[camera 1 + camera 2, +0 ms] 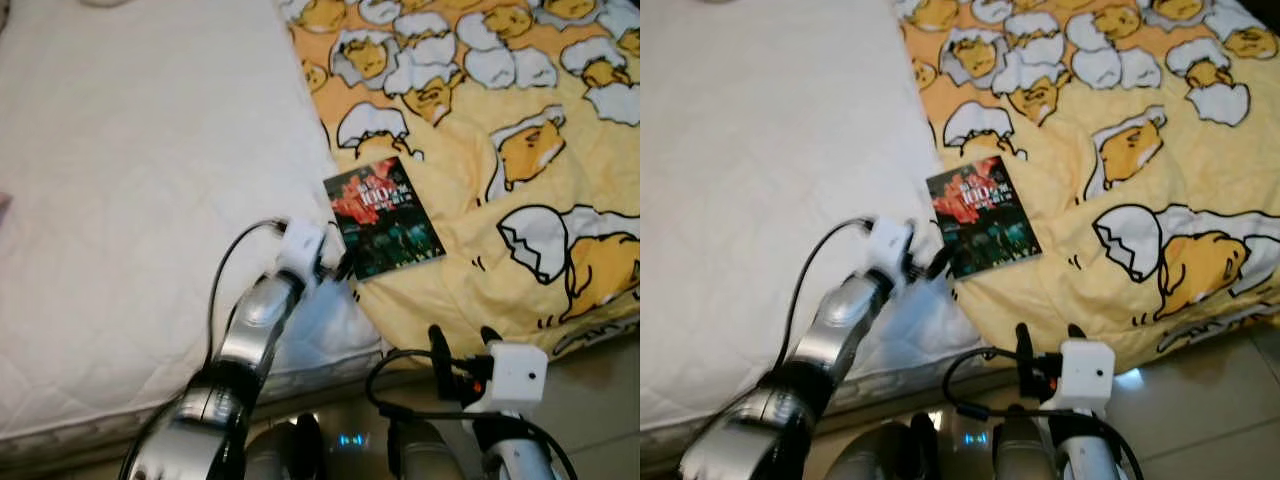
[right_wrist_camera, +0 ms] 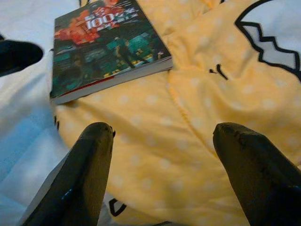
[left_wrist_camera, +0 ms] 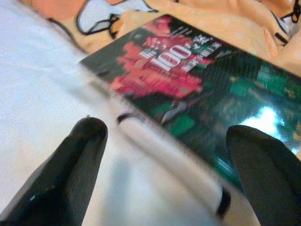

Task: Clean up the room

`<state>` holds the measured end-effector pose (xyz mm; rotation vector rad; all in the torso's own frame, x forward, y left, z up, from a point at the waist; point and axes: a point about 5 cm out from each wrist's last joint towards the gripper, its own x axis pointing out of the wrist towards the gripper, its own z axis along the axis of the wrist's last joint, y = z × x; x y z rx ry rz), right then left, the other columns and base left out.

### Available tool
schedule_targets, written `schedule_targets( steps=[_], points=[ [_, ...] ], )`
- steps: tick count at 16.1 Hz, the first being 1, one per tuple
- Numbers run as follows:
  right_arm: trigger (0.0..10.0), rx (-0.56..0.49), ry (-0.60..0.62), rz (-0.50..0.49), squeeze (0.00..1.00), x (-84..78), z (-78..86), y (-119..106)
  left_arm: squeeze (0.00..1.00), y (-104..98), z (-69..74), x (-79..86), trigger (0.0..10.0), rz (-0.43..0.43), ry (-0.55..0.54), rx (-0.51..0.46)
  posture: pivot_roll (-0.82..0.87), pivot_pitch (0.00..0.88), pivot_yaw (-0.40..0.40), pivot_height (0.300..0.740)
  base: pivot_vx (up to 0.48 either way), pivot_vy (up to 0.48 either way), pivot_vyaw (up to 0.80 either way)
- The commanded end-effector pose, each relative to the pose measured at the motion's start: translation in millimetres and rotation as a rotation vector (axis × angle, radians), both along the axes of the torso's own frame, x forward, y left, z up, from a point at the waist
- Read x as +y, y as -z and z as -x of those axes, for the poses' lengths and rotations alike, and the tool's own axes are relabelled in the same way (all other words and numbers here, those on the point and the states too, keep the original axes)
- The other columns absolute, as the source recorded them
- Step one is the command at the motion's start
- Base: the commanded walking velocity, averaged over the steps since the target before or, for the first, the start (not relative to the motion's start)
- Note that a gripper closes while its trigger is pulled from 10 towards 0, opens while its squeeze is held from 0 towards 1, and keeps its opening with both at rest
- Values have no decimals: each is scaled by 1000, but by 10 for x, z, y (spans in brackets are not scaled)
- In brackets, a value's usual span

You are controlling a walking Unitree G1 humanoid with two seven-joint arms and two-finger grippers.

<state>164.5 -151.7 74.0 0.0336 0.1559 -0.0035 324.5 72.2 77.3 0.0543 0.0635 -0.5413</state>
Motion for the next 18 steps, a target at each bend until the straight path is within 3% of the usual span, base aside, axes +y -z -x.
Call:
schedule_targets(
  steps=[1, 2, 4, 6, 9, 11, 12, 15, 18],
  points=[
    [10000, 17, -6, -5, 133, 29, 40, 39, 0, -80, 98, 100, 10000, 11, 12, -62, -174, 172, 144, 740, 0, 0, 0],
    [10000, 17, -6, 0, 133, 27, 55, 34, 0, -126, 148, 195, 10000, 15, 6, -91, -177, 173, 145, 740, 0, 0, 0],
    [10000, 23, 35, 9, 133, -52, 170, 24, 0, -233, 421, 759, 10000, -24, -64, -135, -166, 182, 145, 740, 0, 0, 0],
    [10000, -11, 79, 2, 137, -98, 223, -26, 0, -318, 665, 902, 10000, -47, -41, -156, -152, 182, 140, 740, 0, 0, 0],
    [10000, -48, 126, -6, 145, -154, 254, -67, 0, -260, 778, 901, 10000, -41, -63, -110, -152, 178, 133, 740, 0, 0, 0],
    [10000, -87, 134, 13, 153, -151, 272, -141, 0, -152, 871, 925, 10000, 130, -117, 120, -158, 178, 135, 740, 0, 0, 0],
    [10000, -90, 114, 53, 157, -144, 310, -166, 0, -123, 946, 930, 10000, 149, -44, 168, -162, 178, 137, 740, 0, 0, 0],
    [10000, -46, 69, 65, 153, -131, 432, -129, 0, -95, 1048, 910, 10000, 55, 106, 158, -155, 174, 130, 740, 0, 0, 0],
    [10000, -45, 70, 62, 153, -140, 397, -100, 0, -106, 895, 739, 10000, 64, 77, 172, -158, 162, 122, 740, 0, 0, 0]
  ],
)
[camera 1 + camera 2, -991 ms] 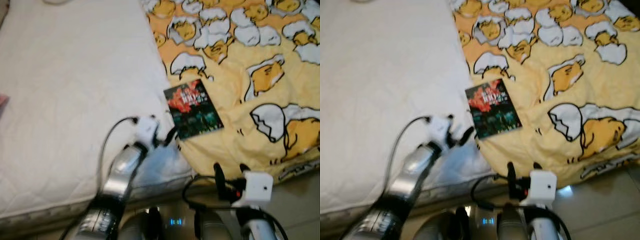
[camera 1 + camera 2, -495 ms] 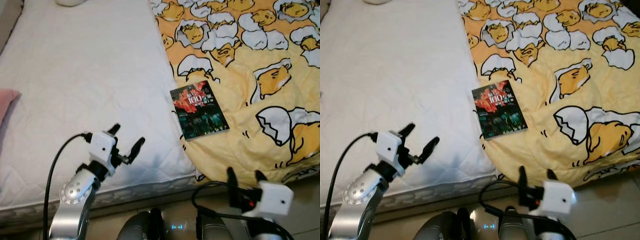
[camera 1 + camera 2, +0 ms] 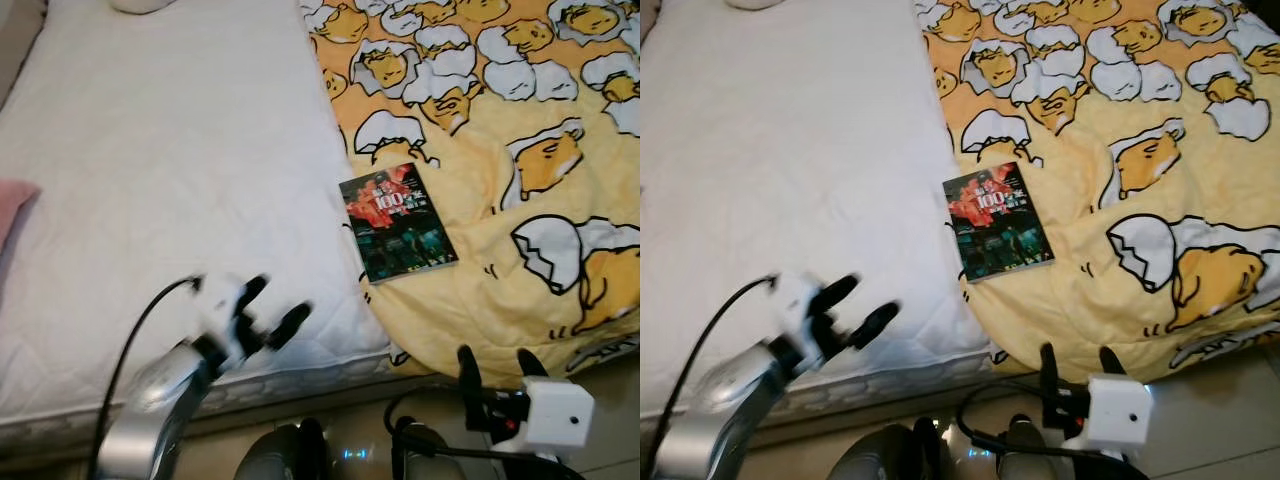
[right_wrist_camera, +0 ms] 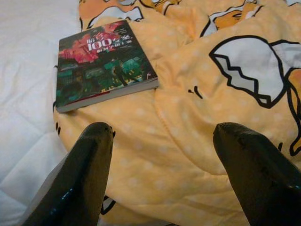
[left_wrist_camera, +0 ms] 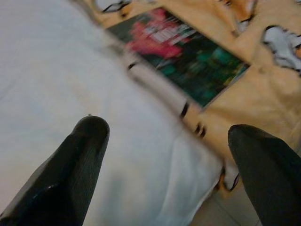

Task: Clean up the room

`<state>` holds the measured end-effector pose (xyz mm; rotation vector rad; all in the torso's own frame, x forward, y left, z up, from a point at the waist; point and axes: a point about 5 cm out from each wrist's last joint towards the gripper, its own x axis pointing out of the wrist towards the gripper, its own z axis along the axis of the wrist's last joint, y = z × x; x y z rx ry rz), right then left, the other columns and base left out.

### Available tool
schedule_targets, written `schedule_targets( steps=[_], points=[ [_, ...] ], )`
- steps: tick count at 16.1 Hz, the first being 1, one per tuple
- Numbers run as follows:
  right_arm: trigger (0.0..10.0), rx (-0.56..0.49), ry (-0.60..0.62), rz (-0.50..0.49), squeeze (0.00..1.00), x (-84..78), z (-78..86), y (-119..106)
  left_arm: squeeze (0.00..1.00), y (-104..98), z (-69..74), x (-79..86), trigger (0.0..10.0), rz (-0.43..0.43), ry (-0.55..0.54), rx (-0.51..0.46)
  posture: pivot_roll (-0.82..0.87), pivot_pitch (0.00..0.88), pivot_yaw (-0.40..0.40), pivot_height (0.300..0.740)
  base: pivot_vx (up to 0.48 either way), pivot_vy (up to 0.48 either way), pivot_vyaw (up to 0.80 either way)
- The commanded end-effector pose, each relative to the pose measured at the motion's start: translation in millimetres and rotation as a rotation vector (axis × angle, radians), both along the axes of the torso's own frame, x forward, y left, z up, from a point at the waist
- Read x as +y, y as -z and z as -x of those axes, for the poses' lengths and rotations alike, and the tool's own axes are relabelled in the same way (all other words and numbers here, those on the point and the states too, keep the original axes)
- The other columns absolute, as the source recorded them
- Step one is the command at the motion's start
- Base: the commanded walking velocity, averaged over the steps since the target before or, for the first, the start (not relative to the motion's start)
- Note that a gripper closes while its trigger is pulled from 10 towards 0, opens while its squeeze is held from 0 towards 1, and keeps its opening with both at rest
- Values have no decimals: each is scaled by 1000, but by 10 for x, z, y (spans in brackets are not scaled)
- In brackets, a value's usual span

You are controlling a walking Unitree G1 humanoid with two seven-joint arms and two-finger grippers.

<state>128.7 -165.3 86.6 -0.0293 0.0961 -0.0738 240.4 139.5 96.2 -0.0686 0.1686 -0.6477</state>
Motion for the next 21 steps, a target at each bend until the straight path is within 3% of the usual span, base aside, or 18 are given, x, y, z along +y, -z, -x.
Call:
schedule_targets(
  steps=[1, 4, 5, 7, 11, 15, 21],
  points=[
    [10000, 7, 1, -3, 149, 2, 5, 22, 0, 87, 14, 40, 10000, -17, -25, 54, -158, 162, 123, 740, 0, 0, 0],
    [10000, -2, -8, 4, 149, 7, -105, 22, 0, 44, -152, -103, 10000, 28, -11, 51, -162, 171, 122, 740, 249, -272, 0],
    [10000, -4, -18, 7, 145, 16, -128, 18, 0, 40, -281, -198, 10000, 62, -31, 79, -165, 181, 114, 740, 0, 0, 0],
    [10000, 8, -43, 8, 149, 50, -118, 18, 0, 114, -531, -426, 10000, 162, -69, 201, -187, 197, 101, 740, 0, 0, 0],
    [10000, 38, -58, 17, 149, 52, 11, -23, 0, 221, -831, -753, 10000, 322, -115, 358, -254, 246, 73, 740, 0, 0, 0],
    [10000, 65, -53, 13, 145, 80, 124, -44, 0, 274, -933, -867, 10000, 363, -188, 423, -307, 295, 70, 740, 0, 0, 0],
    [10000, 98, -37, 5, 149, 103, 234, -65, 0, 312, -998, -864, 10000, 448, -244, 478, -317, 306, 68, 740, 0, 0, 0]
  ],
)
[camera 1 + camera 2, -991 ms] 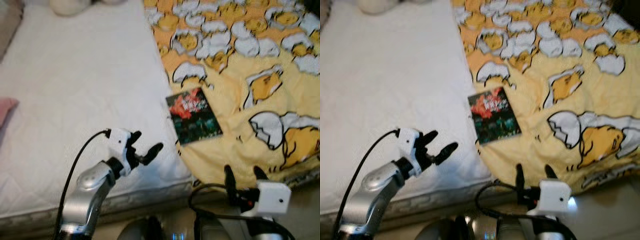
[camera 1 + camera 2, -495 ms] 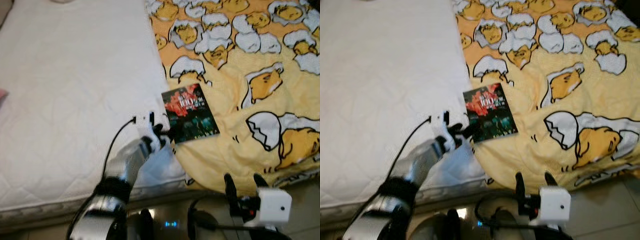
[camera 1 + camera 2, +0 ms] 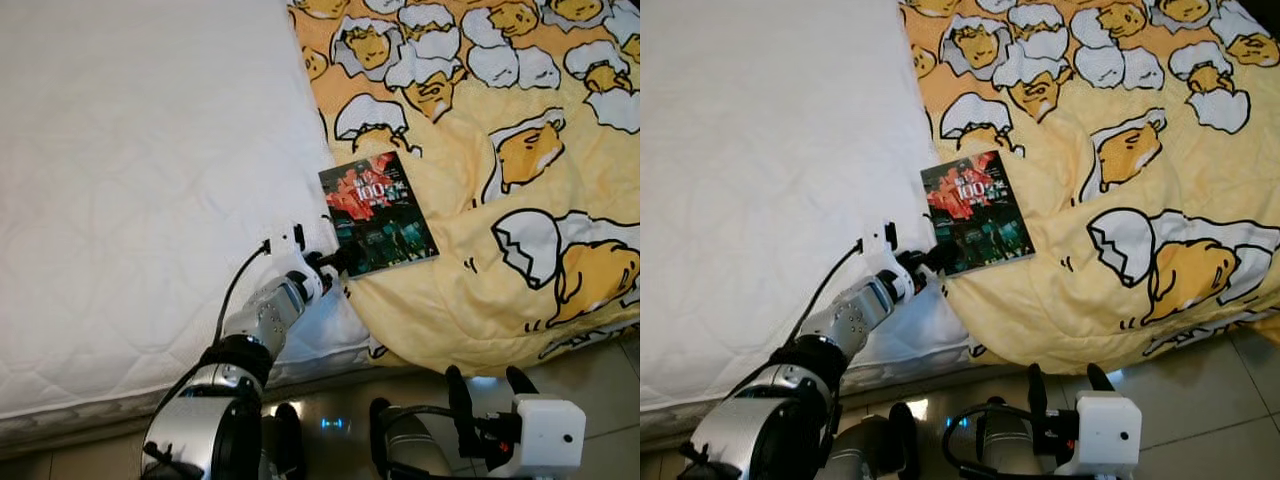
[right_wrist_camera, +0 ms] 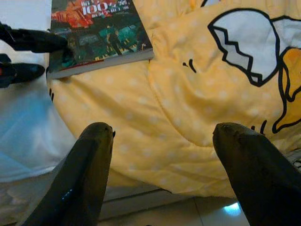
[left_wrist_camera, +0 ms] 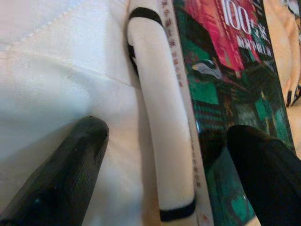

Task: Clean up the room

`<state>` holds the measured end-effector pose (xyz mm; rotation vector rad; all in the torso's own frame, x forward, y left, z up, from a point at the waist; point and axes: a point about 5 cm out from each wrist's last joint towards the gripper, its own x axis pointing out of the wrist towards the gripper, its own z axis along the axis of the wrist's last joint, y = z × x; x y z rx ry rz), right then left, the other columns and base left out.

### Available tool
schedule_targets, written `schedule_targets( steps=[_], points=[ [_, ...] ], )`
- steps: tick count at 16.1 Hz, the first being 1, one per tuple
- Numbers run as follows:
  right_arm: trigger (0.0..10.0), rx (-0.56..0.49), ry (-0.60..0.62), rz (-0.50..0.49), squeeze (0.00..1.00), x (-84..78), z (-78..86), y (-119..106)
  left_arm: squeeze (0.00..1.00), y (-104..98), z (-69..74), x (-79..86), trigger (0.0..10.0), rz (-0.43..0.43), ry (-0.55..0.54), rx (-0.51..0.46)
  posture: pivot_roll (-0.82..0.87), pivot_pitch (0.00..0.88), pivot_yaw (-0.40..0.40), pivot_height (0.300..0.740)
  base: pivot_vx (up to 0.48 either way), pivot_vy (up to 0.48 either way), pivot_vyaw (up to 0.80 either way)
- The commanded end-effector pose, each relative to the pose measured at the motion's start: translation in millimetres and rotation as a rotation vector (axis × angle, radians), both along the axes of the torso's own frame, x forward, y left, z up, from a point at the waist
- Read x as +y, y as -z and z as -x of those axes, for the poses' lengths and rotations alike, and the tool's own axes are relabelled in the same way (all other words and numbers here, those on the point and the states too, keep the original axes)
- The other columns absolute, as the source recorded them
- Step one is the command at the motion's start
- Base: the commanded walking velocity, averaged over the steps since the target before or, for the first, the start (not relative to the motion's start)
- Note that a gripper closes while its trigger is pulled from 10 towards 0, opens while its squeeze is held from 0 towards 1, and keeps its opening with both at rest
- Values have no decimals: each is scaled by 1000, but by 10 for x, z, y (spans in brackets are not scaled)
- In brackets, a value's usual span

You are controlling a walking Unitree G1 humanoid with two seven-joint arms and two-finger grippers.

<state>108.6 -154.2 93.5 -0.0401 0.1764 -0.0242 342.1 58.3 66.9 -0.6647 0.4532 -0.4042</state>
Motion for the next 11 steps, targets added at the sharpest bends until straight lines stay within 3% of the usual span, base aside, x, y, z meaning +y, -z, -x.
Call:
schedule_targets(
  steps=[1, 5, 8, 11],
  points=[
    [10000, 15, 9, 1, 145, -6, 19, -2, 0, 0, 7, -67, 10000, 22, 1, 10, -316, 305, 65, 740, 0, 0, 0],
    [10000, 13, 3, 6, 145, -11, -1, -17, 0, -130, -60, -143, 10000, 59, 6, -43, -314, 302, 61, 740, 0, 0, 0],
    [10000, 14, 4, 7, 145, -6, -6, -16, 0, -232, -102, -181, 10000, 32, 31, -123, -314, 298, 63, 740, 0, 0, 0],
    [10000, 14, 4, 3, 145, 6, -19, -8, 0, -216, -81, -243, 10000, 41, 56, -111, -312, 295, 65, 740, 0, 0, 0]
  ],
)
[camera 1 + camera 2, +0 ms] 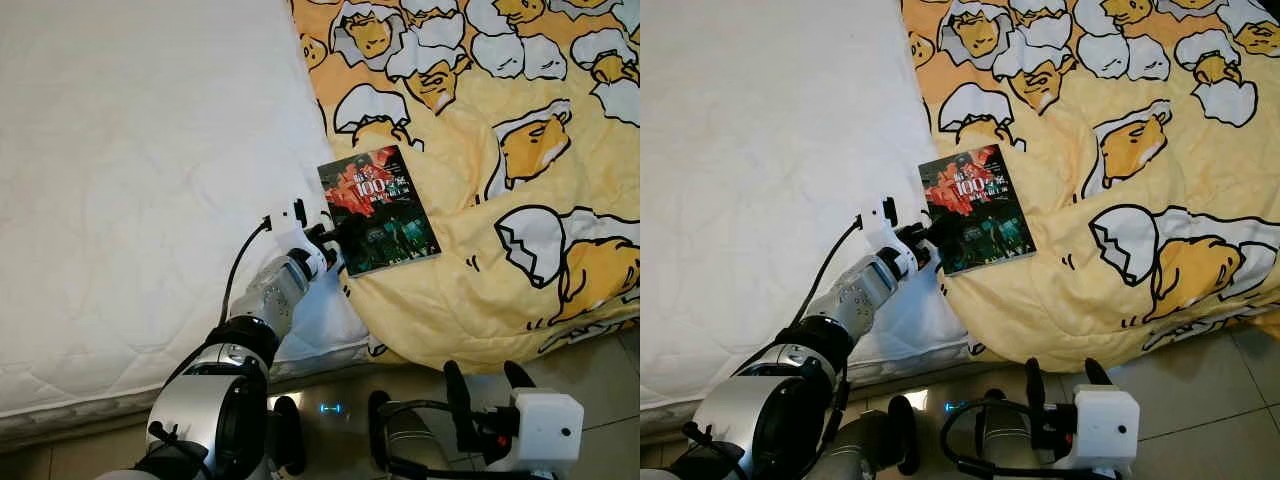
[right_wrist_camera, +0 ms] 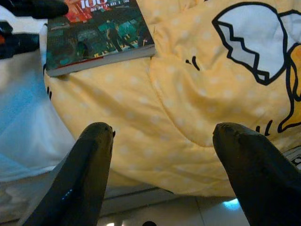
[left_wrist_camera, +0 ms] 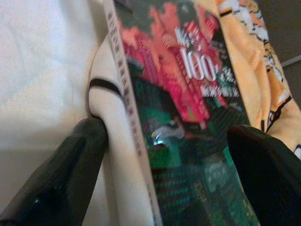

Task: Clean up the room

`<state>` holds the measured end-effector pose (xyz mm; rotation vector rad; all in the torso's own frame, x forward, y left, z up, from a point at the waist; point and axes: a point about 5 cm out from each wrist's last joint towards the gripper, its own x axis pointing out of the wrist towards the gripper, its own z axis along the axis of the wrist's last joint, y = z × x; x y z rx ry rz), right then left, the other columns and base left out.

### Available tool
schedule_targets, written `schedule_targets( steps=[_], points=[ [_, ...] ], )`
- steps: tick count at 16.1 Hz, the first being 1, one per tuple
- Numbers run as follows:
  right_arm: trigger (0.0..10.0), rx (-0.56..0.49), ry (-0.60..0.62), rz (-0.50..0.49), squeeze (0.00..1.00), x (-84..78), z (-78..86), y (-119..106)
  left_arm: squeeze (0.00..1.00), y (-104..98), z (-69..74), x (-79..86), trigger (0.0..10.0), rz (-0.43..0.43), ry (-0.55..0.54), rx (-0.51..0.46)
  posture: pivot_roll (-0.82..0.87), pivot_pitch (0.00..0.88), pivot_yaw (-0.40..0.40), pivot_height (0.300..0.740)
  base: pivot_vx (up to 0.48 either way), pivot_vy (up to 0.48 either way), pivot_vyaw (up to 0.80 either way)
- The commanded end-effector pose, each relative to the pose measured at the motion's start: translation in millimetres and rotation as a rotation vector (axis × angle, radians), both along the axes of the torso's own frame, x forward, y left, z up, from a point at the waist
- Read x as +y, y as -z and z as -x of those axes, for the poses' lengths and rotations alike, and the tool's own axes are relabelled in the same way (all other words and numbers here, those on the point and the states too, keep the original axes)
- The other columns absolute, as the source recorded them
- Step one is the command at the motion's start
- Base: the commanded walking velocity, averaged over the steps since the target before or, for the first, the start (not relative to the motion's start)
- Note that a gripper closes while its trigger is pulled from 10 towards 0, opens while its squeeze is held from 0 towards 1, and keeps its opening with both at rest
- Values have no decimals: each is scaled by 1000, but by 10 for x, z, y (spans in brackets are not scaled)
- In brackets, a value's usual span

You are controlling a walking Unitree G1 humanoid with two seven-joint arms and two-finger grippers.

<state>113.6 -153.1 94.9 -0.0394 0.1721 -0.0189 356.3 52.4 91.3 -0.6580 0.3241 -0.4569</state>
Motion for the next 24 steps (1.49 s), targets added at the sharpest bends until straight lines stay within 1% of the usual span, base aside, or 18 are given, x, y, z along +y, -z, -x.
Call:
schedule_targets(
  steps=[1, 3, 4, 5, 6, 7, 9, 12, 13, 15, 17, 20, 23, 24],
  points=[
    [10000, 18, 9, 3, 149, 1, 16, 13, 0, 82, 92, -208, 10000, 8, 58, 48, -304, 290, 69, 740, 0, 0, 0],
    [10000, 21, 6, 1, 149, 12, 12, 25, 0, 86, 109, -255, 10000, 3, 65, 42, -306, 291, 71, 740, 0, 0, 0],
    [10000, 21, 6, 1, 145, 11, 15, 27, 0, 43, 91, -266, 10000, -12, 64, 7, -307, 291, 73, 740, 0, 0, 0],
    [10000, 22, 10, 1, 149, 7, 19, 30, 0, -11, 59, -249, 10000, -61, 48, -51, -308, 291, 74, 740, 0, 0, 0],
    [10000, 23, 11, 1, 145, 7, 22, 31, 0, -47, 38, -232, 10000, -89, 34, -84, -309, 291, 75, 740, 0, 0, 0],
    [10000, 24, 14, 1, 145, 5, 25, 37, 0, -127, -5, -201, 10000, -142, 4, -152, -307, 289, 75, 740, 0, 0, 0],
    [10000, 26, 14, 0, 145, 5, 20, 51, 0, -173, -20, -200, 10000, -177, -3, -197, -301, 288, 75, 740, 0, 0, 0],
    [10000, 26, 8, -2, 149, 8, 10, 62, 0, -119, 3, -220, 10000, -115, -4, -137, -298, 287, 74, 740, 0, 0, 0],
    [10000, 26, 7, -2, 145, 7, 14, 62, 0, -98, 12, -212, 10000, -120, -11, -134, -299, 289, 72, 740, 0, 0, 0],
    [10000, 27, 7, -1, 149, 6, 17, 64, 0, -81, 18, -218, 10000, -67, -22, -100, -301, 290, 72, 740, 0, 0, 0],
    [10000, 28, 9, -1, 149, 6, 21, 66, 0, -99, 24, -254, 10000, -27, -3, -101, -301, 292, 71, 740, 0, 0, 0],
    [10000, 29, 9, -3, 145, 8, 20, 74, 0, -78, 76, -349, 10000, -31, 64, -109, -301, 291, 73, 740, 0, 0, 0],
    [10000, 28, 11, -4, 149, 7, 13, 76, 0, -114, 99, -419, 10000, -40, 117, -155, -300, 292, 75, 740, 0, 0, 0],
    [10000, 28, 11, -4, 145, 9, 11, 79, 0, -99, 114, -441, 10000, -39, 135, -144, -299, 291, 76, 740, 0, 0, 0]
  ],
)
